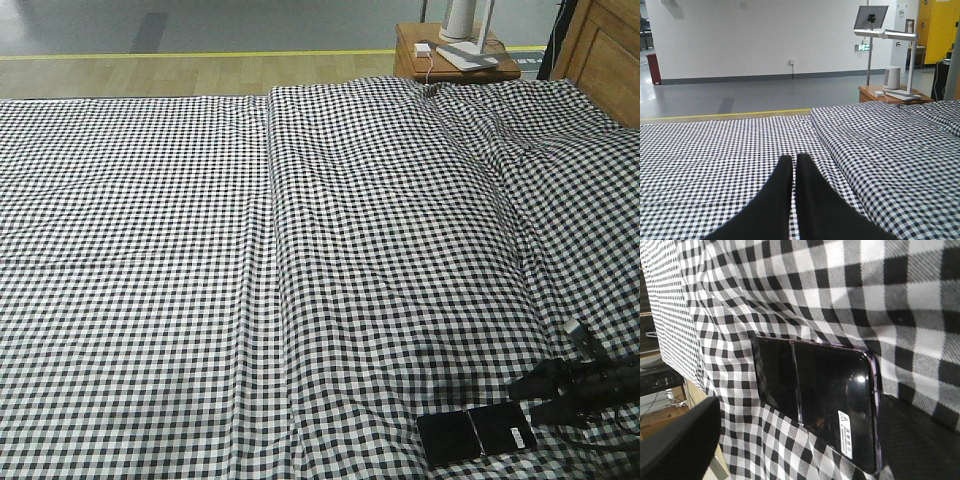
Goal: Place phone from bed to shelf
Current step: 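Move the right gripper down toward the black phone on the bed, then close the right gripper on the black phone's edge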
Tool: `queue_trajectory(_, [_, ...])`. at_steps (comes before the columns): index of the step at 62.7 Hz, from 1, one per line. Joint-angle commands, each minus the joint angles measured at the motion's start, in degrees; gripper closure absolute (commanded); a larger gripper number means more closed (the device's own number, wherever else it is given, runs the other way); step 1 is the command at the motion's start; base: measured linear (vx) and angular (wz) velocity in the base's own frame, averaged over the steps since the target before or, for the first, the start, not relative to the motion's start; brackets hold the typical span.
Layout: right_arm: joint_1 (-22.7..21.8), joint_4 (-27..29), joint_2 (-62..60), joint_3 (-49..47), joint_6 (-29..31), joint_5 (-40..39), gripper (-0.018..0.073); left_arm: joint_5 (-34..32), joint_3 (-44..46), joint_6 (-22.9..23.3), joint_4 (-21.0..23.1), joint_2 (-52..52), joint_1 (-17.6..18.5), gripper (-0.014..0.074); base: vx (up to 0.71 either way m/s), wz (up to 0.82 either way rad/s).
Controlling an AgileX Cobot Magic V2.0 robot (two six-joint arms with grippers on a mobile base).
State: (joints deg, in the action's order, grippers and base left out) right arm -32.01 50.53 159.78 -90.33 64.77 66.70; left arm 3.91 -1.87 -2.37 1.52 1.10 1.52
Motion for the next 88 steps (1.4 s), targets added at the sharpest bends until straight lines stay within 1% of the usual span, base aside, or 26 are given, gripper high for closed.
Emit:
queue_trajectory(1, [-0.1, 1.39, -2.92, -0.41, 1.13, 7.03, -0.0035, -4.29, 1.38, 0.5, 0.6, 0.34, -0.11, 0.0595, 0.0, 0.0])
queue_trajectory(30, [0.14, 1.83, 1.38, -0.3, 0.9, 7.15, -0.0035, -4.29, 1.38, 0.5, 0.6, 0.34, -0.11, 0.0595, 0.0, 0.0])
queue_trajectory(37, [2.24, 2.45, 1.38, -0.3, 1.26, 7.15, -0.0035, -4.29, 1.38, 0.5, 0.6, 0.34, -0.11, 0.0595, 0.0, 0.0])
queue_trajectory(51, [7.96, 2.32, 2.04, -0.3, 2.52, 7.15, -0.0035, -4.29, 1.38, 0.5, 0.6, 0.34, -0.11, 0.0595, 0.0, 0.0])
queue_trajectory(62, [8.51, 2.32, 2.04, -0.3, 2.07, 7.15, -0.0019, -4.29, 1.38, 0.5, 0.6, 0.34, -0.11, 0.0595, 0.0, 0.0])
queue_trajectory(71, [8.2, 0.79, 1.67, -0.3, 1.73, 7.15, 0.008, -4.29, 1.38, 0.5, 0.6, 0.34, -0.11, 0.0595, 0.0, 0.0])
queue_trajectory(81, [8.2, -0.87, 1.25, -0.3, 1.73, 7.15, 0.0296, -4.29, 1.38, 0.5, 0.6, 0.34, -0.11, 0.0595, 0.0, 0.0])
queue_trajectory(85, [8.2, -1.52, 0.98, -0.3, 1.9, 7.15, 0.0421, -4.29, 1.38, 0.5, 0.6, 0.34, -0.11, 0.0595, 0.0, 0.0])
queue_trajectory(88, [8.2, -2.0, 0.68, -0.3, 1.9, 7.15, 0.0496, -4.29, 1.38, 0.5, 0.6, 0.34, -0.11, 0.0595, 0.0, 0.0])
